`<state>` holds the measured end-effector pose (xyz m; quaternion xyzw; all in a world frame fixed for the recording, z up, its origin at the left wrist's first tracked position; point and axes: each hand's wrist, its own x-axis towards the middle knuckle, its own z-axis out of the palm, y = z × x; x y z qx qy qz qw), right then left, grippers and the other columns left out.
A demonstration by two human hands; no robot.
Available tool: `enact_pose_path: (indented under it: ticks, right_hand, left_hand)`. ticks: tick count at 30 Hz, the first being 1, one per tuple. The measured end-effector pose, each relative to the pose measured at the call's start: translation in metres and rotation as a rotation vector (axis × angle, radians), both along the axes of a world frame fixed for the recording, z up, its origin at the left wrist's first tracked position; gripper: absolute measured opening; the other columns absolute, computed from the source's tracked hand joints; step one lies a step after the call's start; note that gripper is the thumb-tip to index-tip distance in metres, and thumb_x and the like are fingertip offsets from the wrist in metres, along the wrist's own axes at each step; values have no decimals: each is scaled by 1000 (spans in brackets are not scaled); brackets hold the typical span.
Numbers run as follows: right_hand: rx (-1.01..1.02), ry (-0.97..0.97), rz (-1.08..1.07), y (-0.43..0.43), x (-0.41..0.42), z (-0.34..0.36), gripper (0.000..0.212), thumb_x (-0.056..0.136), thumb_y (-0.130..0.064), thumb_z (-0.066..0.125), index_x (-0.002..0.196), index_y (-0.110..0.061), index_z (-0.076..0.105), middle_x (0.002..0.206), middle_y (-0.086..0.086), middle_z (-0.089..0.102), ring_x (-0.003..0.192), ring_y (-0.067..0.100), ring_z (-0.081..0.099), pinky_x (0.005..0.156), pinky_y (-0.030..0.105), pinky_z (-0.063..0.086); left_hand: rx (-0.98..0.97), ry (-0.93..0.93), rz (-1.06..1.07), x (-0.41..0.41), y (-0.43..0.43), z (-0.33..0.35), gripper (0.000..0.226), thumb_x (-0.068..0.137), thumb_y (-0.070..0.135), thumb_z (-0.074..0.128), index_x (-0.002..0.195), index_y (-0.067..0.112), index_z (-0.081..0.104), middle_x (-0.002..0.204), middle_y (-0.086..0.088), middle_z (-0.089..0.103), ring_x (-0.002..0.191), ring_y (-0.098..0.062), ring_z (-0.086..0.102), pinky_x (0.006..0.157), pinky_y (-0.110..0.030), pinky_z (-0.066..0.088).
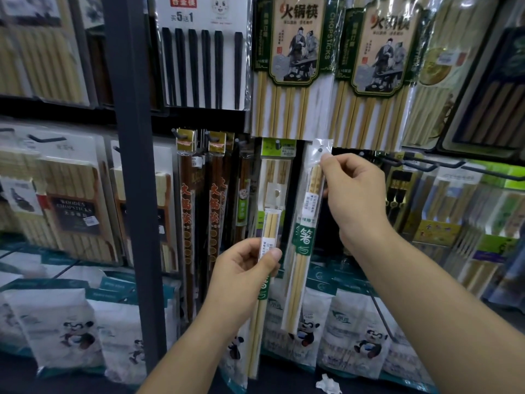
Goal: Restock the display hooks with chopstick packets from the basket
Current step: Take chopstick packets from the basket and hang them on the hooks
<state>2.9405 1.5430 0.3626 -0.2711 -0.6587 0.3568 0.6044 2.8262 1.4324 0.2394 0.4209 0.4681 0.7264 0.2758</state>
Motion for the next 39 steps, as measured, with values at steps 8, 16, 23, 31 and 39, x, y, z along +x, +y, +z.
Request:
enact_pose_path:
  ticks: [8, 16, 23, 31, 39]
  right_hand:
    - [-48, -8, -58, 9, -4, -4, 35, 96, -23, 64, 75, 5, 62, 50, -8, 43, 52, 8, 41, 56, 4, 45]
    - [-69, -38, -114, 0, 5, -13, 26, 93, -37, 70, 81, -15, 67, 66, -6, 58, 66, 11, 58, 74, 39, 59]
    - [29, -142, 116, -21, 16, -28, 15, 96, -30, 68, 83, -26, 74, 73, -5, 70, 63, 0, 59, 58, 17, 51]
    - [-89, -62, 148, -13, 18, -6, 21, 97, -25, 68, 79, -16, 74, 58, -4, 59, 54, 4, 53, 50, 16, 45]
    - [-138, 49, 45, -1, 2, 11, 25, 97, -22, 66, 79, -6, 72, 65, 4, 56, 57, 5, 48, 53, 12, 45]
  left_hand:
    - [12, -18, 9, -2, 1, 0, 19, 85, 17, 78, 102, 16, 71, 85, 2, 75, 80, -15, 72, 75, -19, 56]
    - [27, -48, -18, -2, -4, 3, 32, 85, 22, 75, 114, 11, 66, 93, -10, 77, 86, -21, 76, 75, -24, 59]
    - [59, 14, -138, 12, -4, 12, 22, 94, 30, 61, 102, 18, 78, 91, -11, 72, 82, -21, 69, 71, -42, 63]
    - [23, 181, -29, 22, 13, 37, 19, 100, 23, 63, 118, 30, 67, 92, 4, 72, 84, -11, 69, 78, -26, 59]
    - [42, 271, 43, 25, 30, 53, 20, 98, 16, 67, 108, 33, 61, 90, 0, 63, 75, 6, 59, 76, -15, 54]
